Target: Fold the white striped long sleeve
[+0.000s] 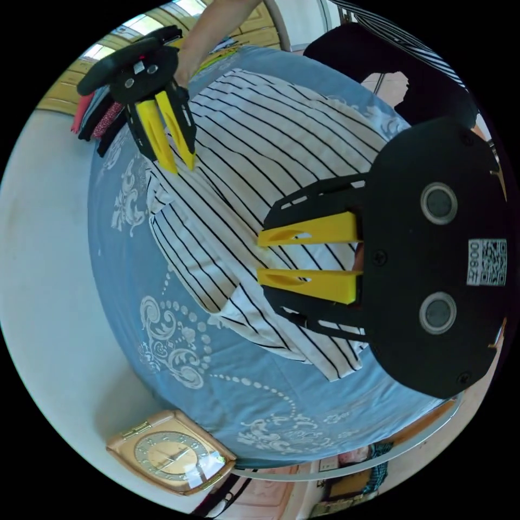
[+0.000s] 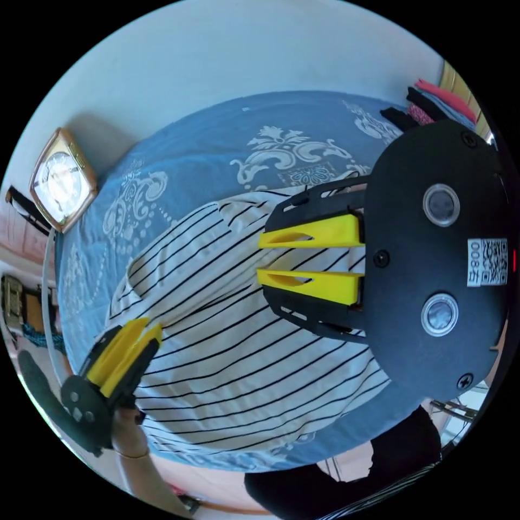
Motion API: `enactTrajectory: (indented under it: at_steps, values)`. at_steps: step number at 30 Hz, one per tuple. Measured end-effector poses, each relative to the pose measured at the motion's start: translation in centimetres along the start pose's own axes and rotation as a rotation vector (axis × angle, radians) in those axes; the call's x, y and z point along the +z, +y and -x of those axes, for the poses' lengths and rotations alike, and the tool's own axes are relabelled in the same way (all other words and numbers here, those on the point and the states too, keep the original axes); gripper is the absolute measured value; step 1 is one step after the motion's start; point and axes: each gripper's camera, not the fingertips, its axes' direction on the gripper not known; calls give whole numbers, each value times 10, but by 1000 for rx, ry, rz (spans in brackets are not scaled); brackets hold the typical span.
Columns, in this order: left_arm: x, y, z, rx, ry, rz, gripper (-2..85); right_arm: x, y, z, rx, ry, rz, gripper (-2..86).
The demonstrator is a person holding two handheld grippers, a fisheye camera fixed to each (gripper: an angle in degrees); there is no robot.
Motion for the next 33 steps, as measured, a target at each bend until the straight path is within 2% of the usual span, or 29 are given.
enactTrajectory:
  at_steps: [5,9,11,16,19,22,25,27,33]
  values:
    - [12,-38,0,-40,-8,-25,47,-20,-31,-19,38,1,-29,54]
    - [14,-74,9,-94,-86,-45,36,-34,-52,-47,96,61,-42,35]
    - [15,-84,18,-141,-96,-52,33,-37,-62,-69,143,1,-25,37]
    - [5,-75,33,-274,17,-142,40,-57,-41,-91,267,-93,-99,53]
    - [-3,-52,19,-218,70,-195,55,-67,-16,-90,307,-100,-143,50]
    - [10,-46,-6,-101,15,-93,74,-63,-5,-86,317,-121,-122,47]
    - [29,-55,-19,-38,-182,21,66,-56,0,-89,341,-125,-91,47]
    - [31,-65,-9,-76,-255,11,48,-53,3,-96,361,-144,-86,47]
    - [18,-75,42,-256,-240,-40,26,-58,17,-113,394,-150,-100,53]
